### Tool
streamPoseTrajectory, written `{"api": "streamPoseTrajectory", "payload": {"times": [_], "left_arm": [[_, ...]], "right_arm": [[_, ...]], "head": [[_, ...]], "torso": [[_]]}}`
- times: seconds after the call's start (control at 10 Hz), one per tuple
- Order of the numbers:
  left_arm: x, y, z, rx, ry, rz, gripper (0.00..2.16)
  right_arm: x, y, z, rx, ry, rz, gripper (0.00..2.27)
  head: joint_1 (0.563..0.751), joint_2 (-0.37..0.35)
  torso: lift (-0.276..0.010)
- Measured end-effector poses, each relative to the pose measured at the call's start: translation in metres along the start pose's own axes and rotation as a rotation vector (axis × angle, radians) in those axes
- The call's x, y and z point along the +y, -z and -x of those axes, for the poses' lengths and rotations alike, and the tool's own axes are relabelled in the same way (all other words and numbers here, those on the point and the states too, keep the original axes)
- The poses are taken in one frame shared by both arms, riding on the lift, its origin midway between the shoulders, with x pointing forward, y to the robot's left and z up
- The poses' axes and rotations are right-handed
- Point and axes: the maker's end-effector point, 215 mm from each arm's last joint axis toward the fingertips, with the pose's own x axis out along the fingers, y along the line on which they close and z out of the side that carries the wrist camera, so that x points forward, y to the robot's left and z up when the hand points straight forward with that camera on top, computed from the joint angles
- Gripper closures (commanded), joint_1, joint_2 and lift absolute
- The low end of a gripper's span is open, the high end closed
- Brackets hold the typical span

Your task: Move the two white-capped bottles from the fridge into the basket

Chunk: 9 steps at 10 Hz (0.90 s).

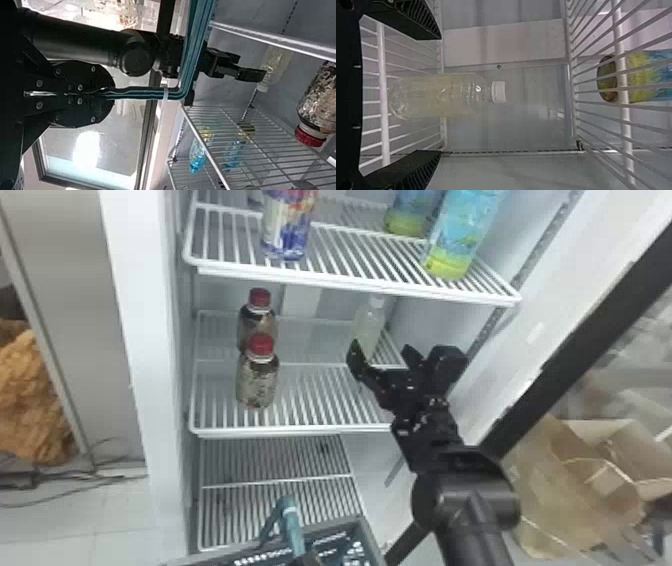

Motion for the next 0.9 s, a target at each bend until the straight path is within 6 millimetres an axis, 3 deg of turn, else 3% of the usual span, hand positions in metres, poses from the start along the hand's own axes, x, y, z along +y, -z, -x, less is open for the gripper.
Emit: {"api": "streamPoseTrajectory", "payload": {"times": [0.4, 0.9], "left_arm": [[0.002, 0.002, -0.002, 0.005, 0.000, 0.008, 1.12], [0.002, 0.003, -0.003, 0.010, 0.001, 0.008, 1.12]], "right_arm": [[0.003, -0.002, -0.033, -0.003, -0.004, -0.007, 0.00], [0.009, 0.006, -0.058, 0.017, 0.005, 0.015, 0.00]], "head": [[0.695, -0.350], [0.695, -0.350]], "torso": [[-0.260], [-0.260]]}}
